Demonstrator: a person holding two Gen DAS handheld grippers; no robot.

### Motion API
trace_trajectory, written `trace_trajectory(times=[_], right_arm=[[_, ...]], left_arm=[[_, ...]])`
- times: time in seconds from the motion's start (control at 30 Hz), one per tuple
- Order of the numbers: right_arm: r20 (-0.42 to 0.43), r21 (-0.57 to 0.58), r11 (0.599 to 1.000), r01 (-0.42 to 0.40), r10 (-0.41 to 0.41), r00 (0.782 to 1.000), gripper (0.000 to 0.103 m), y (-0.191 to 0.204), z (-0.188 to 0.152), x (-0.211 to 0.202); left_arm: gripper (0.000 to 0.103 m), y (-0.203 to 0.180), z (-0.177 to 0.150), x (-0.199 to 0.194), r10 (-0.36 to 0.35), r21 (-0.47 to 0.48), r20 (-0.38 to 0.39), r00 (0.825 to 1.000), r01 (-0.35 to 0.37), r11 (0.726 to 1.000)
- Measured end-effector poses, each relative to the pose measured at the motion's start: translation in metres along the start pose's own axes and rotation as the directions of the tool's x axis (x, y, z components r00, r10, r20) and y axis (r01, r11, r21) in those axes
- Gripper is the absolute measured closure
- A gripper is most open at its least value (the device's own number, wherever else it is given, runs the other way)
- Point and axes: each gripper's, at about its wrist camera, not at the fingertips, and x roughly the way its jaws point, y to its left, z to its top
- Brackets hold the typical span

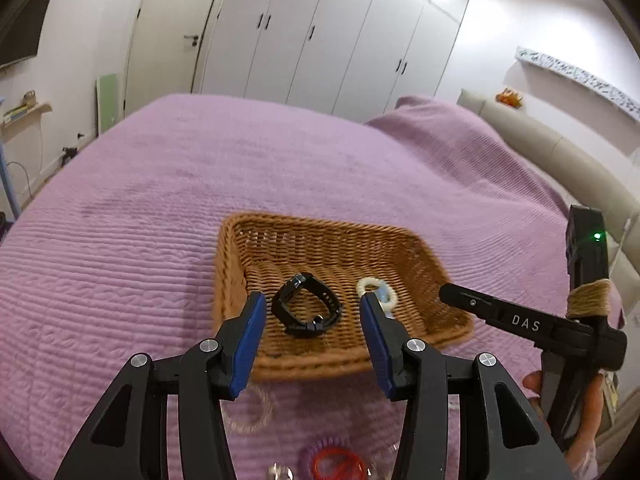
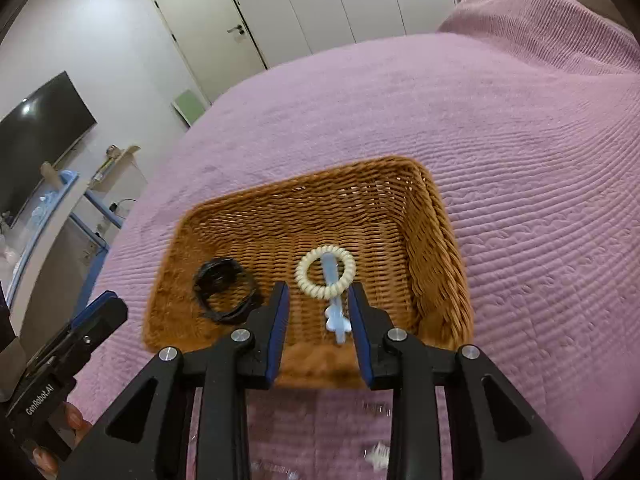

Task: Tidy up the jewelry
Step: 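Carry the watch and coil bracelet into the basket and release both, then grasp the key-shaped pendant with the right tool while the left tool grasps the small ring charm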

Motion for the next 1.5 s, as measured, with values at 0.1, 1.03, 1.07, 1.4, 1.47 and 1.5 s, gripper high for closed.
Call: trace_trajectory(times=[0.1, 1.03, 1.07, 1.4, 1.47, 1.5], right_arm=[[0.028, -0.043, 0.999, 0.022, -0.021, 0.999, 0.070, 0.011, -0.004, -0.027], [0.208, -0.283, 0.959, 0.023, 0.038, 0.977, 0.060, 0.036, -0.129, -0.157], [0.202, -0.283, 0.959, 0.034, 0.025, 0.979, 0.060, 0.032, -0.132, -0.151], [0.120, -0.203, 0.971, 0.123, -0.100, 0.988, 0.054, -0.035, -0.148, -0.101], [0.082, -0.187, 0.975, 0.119, -0.105, 0.991, 0.054, -0.046, -0.150, -0.088], [0.069, -0.184, 0.976, 0.115, -0.104, 0.992, 0.054, -0.049, -0.150, -0.082]], left_arm=[[0.053, -0.003, -0.002, -0.033, 0.004, 0.007, 0.034, 0.999, -0.004, 1.000], [0.053, 0.019, -0.087, -0.174, -0.105, 0.005, 0.103, 0.989, 0.105, 0.994], [0.053, 0.021, -0.091, -0.166, -0.092, 0.002, 0.085, 0.992, 0.092, 0.996], [0.053, 0.045, -0.124, -0.089, 0.008, -0.016, -0.083, 0.997, -0.010, 1.000], [0.053, 0.046, -0.128, -0.077, 0.021, -0.010, -0.110, 0.994, -0.022, 1.000], [0.053, 0.046, -0.130, -0.071, 0.028, -0.006, -0.123, 0.992, -0.029, 1.000]])
